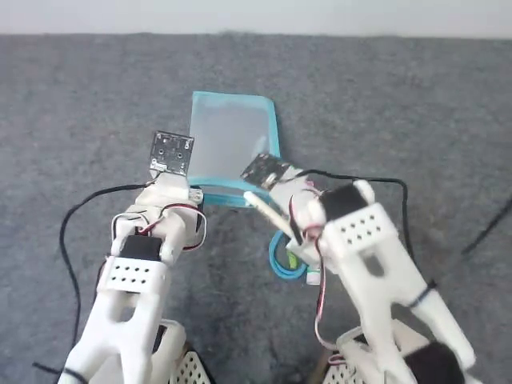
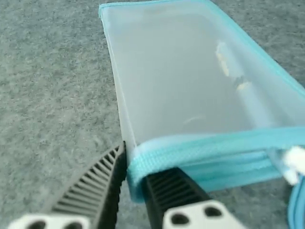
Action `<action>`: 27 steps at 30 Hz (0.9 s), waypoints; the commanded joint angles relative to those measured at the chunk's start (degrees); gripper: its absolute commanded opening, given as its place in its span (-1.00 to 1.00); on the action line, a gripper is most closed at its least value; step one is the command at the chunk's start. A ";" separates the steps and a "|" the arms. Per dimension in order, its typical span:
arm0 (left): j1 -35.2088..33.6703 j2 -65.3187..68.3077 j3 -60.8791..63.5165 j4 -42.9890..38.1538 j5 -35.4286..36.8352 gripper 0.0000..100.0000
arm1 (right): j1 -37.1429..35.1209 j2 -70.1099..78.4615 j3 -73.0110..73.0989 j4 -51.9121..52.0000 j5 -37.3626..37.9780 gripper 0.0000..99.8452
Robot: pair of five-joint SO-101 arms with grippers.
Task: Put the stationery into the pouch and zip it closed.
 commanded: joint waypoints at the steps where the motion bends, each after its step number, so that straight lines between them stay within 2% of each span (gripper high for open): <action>1: 0.88 0.26 -0.31 -2.02 0.70 -0.98 | 3.47 5.23 -6.77 -0.66 -4.92 -0.99; 11: 5.36 0.35 0.31 -2.02 0.79 -0.98 | 3.65 15.60 -26.73 11.30 -7.65 -0.99; 16: 5.80 0.35 0.13 -2.29 3.52 -0.98 | -1.63 15.78 -35.52 20.44 -7.91 -0.99; 22: 7.30 0.35 0.31 -2.29 4.31 -0.98 | -4.62 21.23 -40.09 20.88 -13.80 -0.99; 27: 7.30 0.35 0.31 -2.29 4.40 -0.98 | -4.97 28.44 -47.03 20.88 -14.51 -0.99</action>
